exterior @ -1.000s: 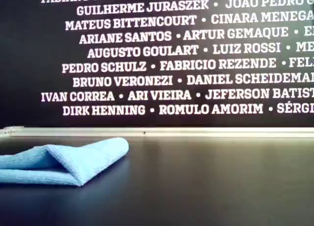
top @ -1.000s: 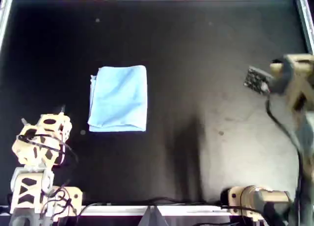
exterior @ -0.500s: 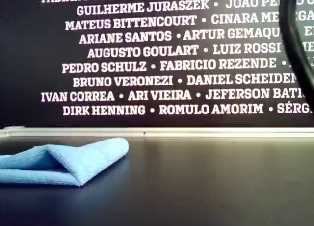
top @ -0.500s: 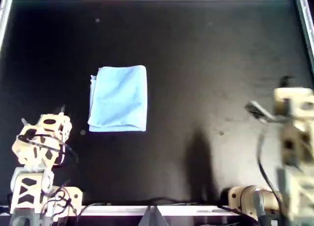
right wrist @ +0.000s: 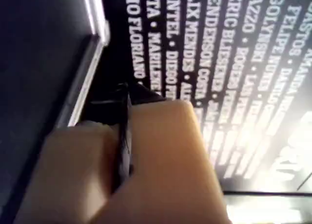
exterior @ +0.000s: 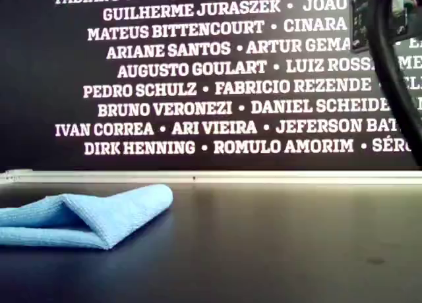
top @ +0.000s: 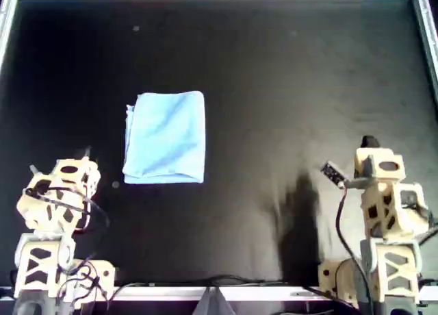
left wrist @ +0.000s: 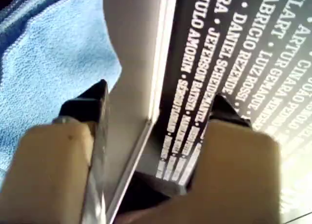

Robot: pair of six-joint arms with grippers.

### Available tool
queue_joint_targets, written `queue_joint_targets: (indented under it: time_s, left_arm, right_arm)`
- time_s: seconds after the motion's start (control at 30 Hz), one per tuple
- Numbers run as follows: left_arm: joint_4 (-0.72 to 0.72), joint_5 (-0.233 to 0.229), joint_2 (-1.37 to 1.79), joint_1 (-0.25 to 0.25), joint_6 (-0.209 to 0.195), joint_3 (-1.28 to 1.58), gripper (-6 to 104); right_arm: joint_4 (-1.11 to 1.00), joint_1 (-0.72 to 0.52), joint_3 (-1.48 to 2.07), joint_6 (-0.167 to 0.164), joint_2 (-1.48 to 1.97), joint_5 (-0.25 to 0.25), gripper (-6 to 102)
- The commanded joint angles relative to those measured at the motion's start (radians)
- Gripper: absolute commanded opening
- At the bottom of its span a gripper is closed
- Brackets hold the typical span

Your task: Fold a cloth

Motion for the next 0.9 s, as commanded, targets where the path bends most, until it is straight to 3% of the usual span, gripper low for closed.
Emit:
queue_joint_targets:
  time_s: [0.0,0.13,0.3,0.5,0.6,0.77,0.87]
  left_arm:
    - [-0.009,-0.005,0.018,0.025,0.008,-0.043,73]
    - [0.005,-0.005,0.018,0.025,0.003,-0.009,73]
    - [0.146,-0.005,0.018,0.026,0.011,-0.002,73]
    - [0.272,-0.009,0.020,0.069,0.003,-0.002,73]
    - [0.367,-0.064,0.020,0.084,0.011,-0.002,73]
    - [0.486,-0.219,0.021,0.086,-0.005,-0.002,73]
    - [0.506,-0.242,0.021,0.074,-0.008,-0.002,73]
  right_arm:
    - [-0.048,-0.015,0.037,-0.005,0.049,0.006,0]
    - [-0.048,-0.058,0.072,-0.005,0.049,0.006,-1]
    - [-0.046,-0.067,0.069,-0.005,0.049,0.006,-1]
    - [0.014,-0.124,0.069,-0.005,0.049,0.008,-1]
    - [0.137,-0.130,0.069,-0.003,0.046,0.006,-1]
    - [0.336,-0.121,0.069,0.012,0.048,-0.011,0]
    - [0.376,-0.130,0.069,0.014,0.048,-0.012,0]
